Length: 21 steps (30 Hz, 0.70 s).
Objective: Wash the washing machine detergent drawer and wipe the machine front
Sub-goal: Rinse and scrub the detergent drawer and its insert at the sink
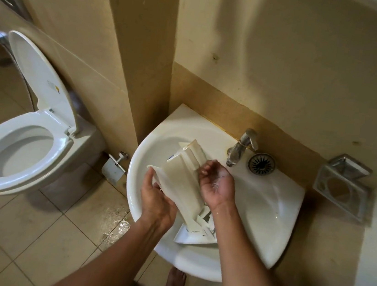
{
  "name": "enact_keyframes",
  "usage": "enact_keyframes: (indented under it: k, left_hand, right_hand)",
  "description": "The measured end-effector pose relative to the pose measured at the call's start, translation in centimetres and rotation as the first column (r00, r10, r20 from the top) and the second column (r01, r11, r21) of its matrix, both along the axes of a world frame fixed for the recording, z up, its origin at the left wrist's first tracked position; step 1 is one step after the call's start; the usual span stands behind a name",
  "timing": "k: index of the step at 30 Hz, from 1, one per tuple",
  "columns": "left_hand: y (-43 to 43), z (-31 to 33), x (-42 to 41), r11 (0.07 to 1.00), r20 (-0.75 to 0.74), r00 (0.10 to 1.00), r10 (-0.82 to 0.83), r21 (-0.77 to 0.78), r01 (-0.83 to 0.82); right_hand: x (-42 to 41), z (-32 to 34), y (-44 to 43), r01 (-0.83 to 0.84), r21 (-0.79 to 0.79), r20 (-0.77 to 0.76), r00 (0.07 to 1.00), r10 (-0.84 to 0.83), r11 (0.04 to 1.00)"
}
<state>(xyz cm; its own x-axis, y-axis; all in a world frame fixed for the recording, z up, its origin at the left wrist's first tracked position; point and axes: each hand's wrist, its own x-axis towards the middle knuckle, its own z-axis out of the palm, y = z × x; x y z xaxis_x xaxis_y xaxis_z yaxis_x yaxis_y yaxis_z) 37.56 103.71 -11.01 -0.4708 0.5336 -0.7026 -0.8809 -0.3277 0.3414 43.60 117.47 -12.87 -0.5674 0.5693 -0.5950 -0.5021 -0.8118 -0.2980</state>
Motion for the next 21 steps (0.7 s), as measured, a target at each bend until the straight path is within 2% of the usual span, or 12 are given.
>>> enact_keyframes:
  k: [3, 5, 7, 8, 9, 10, 11, 12, 13, 14, 16, 21]
  left_hand:
    - [0.6, 1.3, 0.7, 0.991, -0.106, 0.985, -0.133, -0.034, 0.13]
    - [1.1, 1.9, 1.2, 0.986, -0.124, 0.979, -0.163, -0.041, 0.159]
    - [1.5, 2.0, 1.2, 0.989, -0.125, 0.981, -0.147, -0.056, 0.141]
    - [1.6, 2.1, 1.2, 0.988, -0.111, 0.983, -0.147, -0.072, 0.14]
    - [1.7, 2.1, 1.1, 0.983, -0.095, 0.983, -0.16, -0.11, 0.149]
    - [1.7, 2.0, 0.9, 0.975, -0.088, 0.982, -0.167, -0.162, 0.151]
    - [1.6, 2.0, 0.8, 0.969, -0.083, 0.982, -0.167, -0.198, 0.148]
    - [1.4, 2.0, 0.7, 0.968, -0.084, 0.984, -0.16, -0.207, 0.14]
    - [1.2, 2.1, 0.7, 0.97, -0.079, 0.986, -0.148, -0.205, 0.13]
    - [1.0, 2.3, 0.6, 0.972, -0.065, 0.988, -0.139, -0.199, 0.124]
    - [0.6, 2.5, 0.6, 0.978, -0.04, 0.993, -0.114, -0.18, 0.105]
    - [0.1, 2.6, 0.5, 0.98, -0.004, 0.998, -0.069, -0.19, 0.066]
  right_hand:
    - [-1.3, 2.9, -2.5, -0.162, 0.338, 0.334, 0.942, 0.042, 0.927]
    - [-1.5, 3.5, -4.8, -0.363, 0.67, 0.577, 0.803, -0.147, 0.647]
    - [-0.6, 2.7, -6.5, -0.531, 0.766, 0.637, 0.701, -0.32, 0.361]
    - [0.2, 1.8, -6.7, -0.564, 0.765, 0.644, 0.668, -0.374, 0.31]
    - [1.0, 1.2, -6.5, -0.573, 0.749, 0.662, 0.627, -0.412, 0.332]
    - [1.7, 0.6, -5.7, -0.54, 0.706, 0.707, 0.565, -0.425, 0.457]
    - [2.3, 0.1, -4.5, -0.411, 0.628, 0.755, 0.527, -0.39, 0.661]
    - [2.5, 0.0, -3.1, -0.197, 0.49, 0.754, 0.584, -0.299, 0.849]
    - [2.7, -0.1, -1.6, 0.006, 0.308, 0.681, 0.697, -0.225, 0.951]
    - [2.7, 0.0, -0.2, 0.154, 0.138, 0.56, 0.803, -0.205, 0.978]
    - [2.6, -0.3, 1.9, 0.288, -0.079, 0.355, 0.903, -0.243, 0.954]
    - [1.8, -0.9, 2.9, 0.149, -0.123, 0.104, 0.985, -0.136, 0.981]
